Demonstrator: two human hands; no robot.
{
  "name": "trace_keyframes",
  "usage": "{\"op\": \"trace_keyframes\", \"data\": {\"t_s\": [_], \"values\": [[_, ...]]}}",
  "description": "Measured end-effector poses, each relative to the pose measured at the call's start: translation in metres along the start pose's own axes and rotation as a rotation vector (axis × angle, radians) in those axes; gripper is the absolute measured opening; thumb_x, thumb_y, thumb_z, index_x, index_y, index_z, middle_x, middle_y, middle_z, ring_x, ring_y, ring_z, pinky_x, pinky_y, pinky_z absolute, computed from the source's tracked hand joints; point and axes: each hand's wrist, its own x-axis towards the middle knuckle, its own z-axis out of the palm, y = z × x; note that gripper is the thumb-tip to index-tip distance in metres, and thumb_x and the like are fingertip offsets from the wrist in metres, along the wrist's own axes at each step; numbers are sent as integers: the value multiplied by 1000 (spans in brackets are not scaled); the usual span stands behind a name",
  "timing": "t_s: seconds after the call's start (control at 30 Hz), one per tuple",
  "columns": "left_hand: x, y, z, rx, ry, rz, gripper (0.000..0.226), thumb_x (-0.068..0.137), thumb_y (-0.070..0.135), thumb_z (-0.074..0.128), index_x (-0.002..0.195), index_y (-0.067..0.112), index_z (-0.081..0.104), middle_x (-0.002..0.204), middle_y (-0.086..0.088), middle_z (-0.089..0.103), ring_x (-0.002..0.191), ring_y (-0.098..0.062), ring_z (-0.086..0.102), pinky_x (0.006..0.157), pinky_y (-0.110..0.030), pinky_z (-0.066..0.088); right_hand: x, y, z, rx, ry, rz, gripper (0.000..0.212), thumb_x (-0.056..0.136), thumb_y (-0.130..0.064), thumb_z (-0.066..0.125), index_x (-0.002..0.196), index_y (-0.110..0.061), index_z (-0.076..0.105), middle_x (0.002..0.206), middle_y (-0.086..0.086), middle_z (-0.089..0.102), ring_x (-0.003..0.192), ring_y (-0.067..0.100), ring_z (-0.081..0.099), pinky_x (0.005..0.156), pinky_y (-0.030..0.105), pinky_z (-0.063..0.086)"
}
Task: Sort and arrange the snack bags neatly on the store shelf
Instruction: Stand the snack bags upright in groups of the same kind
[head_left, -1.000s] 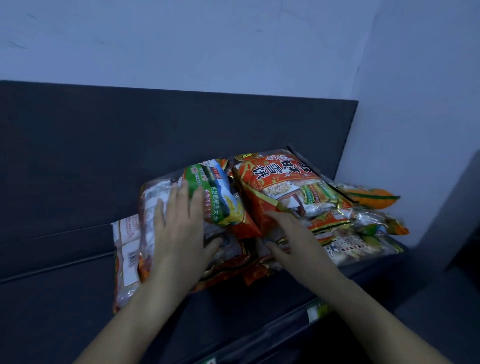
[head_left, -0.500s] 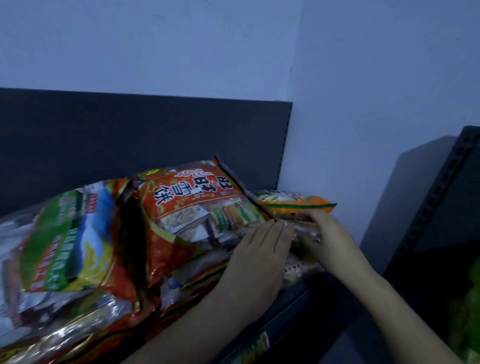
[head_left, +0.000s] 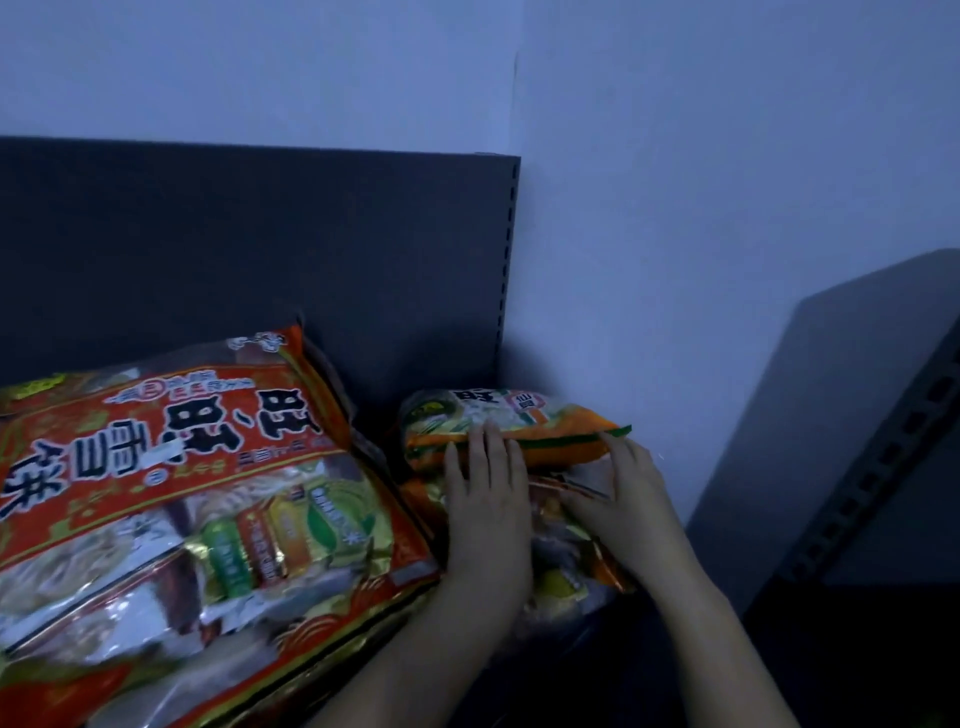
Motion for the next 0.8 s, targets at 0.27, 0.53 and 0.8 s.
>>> {"op": "trace_keyframes", "data": {"t_s": [0.27,0.53,0.8], "values": [[19,7,2,-70,-153,27,77,97,20,41,146,4,-17,155,-18,-3,144,-34,-3,111,-56,-10,-3,31,28,255,-59,51,73,77,-61,54,140,-30,34,143,-5,39,135,16,36,108,47,37],[15,4,15,-190,36,14,61,41,19,86,98,8,69,108,-14,65,107,-32,60,101,-49,29,-4,25,21,222,24,-8,79,85,-41,63,149,-24,19,154,-3,21,141,12,23,116,39,25],[7,11,11,-105,122,46,45,40,21,89,78,7,70,92,-15,68,95,-34,65,92,-49,35,2,37,22,93,56,25,81,84,-30,65,149,-20,17,158,1,11,146,18,5,119,40,9]]}}
